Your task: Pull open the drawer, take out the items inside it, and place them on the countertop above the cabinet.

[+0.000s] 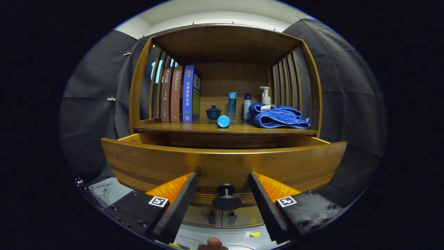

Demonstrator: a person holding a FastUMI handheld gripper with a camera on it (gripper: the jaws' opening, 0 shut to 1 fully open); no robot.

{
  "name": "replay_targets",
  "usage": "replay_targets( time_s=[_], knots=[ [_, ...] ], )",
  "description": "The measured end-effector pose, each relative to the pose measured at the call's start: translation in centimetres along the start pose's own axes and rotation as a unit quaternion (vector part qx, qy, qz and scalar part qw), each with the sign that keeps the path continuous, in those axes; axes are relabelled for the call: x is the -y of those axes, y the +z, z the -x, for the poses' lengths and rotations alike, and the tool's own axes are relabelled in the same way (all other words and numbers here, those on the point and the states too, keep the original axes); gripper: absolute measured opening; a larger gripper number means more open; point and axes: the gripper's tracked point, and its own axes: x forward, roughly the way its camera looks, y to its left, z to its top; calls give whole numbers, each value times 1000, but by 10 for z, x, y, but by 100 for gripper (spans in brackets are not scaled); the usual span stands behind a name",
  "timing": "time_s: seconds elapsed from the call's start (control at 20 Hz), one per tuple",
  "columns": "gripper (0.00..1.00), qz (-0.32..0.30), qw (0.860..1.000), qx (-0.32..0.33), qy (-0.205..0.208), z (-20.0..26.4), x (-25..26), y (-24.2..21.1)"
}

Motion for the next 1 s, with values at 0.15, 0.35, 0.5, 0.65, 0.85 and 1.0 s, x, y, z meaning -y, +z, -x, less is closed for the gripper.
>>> replay_targets(
  time_s=[0.15, 0.35, 0.5, 0.65, 0.85, 1.0],
  knots=[
    [98, -1, 1000, -3, 3, -18, -1, 2],
    [98, -17, 1000, -8, 15, -39, -2, 6],
    [98, -12, 1000, -11, 18, -56, -1, 8],
    [98, -3, 1000, -14, 21, -71, -2, 8],
    [98, -4, 999, -23, 25, -87, -3, 10],
    [98, 10, 999, -30, 20, -91, -1, 9]
  ],
)
